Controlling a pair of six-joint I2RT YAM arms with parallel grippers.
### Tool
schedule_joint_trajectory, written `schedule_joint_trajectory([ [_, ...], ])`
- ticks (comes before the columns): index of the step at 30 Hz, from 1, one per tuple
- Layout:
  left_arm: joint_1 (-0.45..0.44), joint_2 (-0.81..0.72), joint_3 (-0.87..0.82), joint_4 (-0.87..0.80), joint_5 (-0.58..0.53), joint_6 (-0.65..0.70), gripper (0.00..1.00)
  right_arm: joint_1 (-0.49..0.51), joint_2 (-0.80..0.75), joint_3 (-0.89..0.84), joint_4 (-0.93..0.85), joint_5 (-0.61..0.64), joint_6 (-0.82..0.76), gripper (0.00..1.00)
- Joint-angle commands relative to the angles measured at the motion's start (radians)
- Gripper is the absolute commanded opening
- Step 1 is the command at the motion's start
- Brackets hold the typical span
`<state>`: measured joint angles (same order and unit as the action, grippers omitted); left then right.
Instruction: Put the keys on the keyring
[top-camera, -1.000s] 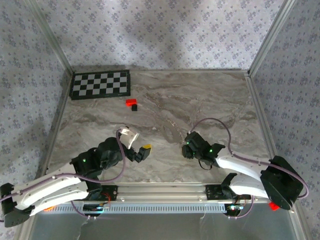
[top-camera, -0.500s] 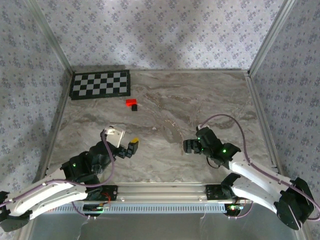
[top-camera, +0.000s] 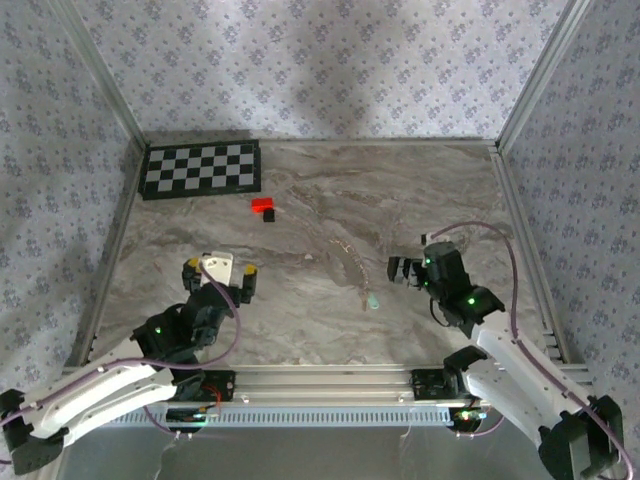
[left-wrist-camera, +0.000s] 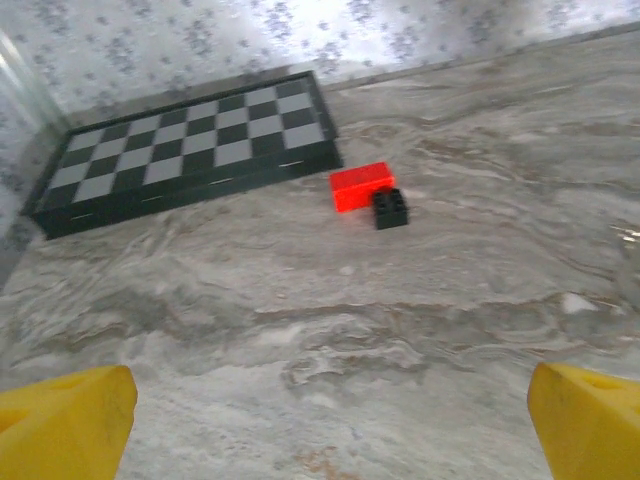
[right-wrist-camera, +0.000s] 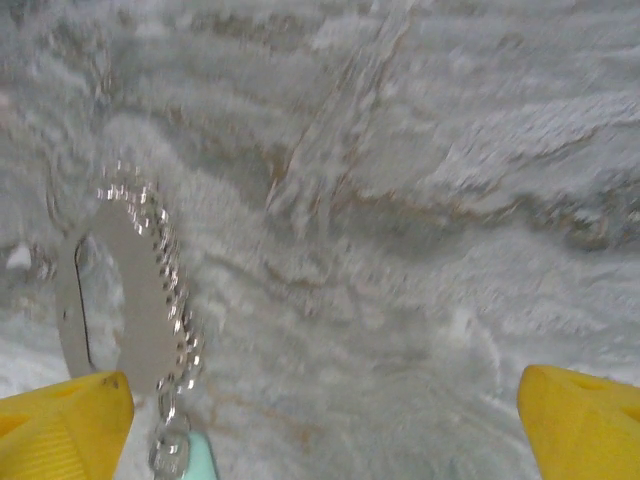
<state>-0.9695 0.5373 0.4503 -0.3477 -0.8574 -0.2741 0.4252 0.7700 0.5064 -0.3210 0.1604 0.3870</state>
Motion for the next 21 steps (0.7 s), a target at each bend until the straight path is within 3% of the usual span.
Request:
schedule_joint_trajectory([
  [1, 0.047, 0.015, -0.001, 0.08, -0.048, 0.015, 1.0, -0.073, -0.022, -0.029, 0.106, -0.028, -0.051, 1.0],
  [7, 0.15, 0.026, -0.048, 0.152, -0.042, 0.055, 1.0, -0.162, -0.02, -0.078, 0.197, 0.124, -0.081, 1.0],
  [13, 0.289, 0.006, -0.142, 0.315, 0.016, 0.121, 1.0, -0.264, -0.077, -0.192, 0.354, 0.166, -0.079, 1.0],
  [21, 0.443, 0.084, -0.166, 0.475, 0.073, 0.18, 1.0, -0.363, -0.101, -0.225, 0.403, 0.206, -0.065, 1.0],
])
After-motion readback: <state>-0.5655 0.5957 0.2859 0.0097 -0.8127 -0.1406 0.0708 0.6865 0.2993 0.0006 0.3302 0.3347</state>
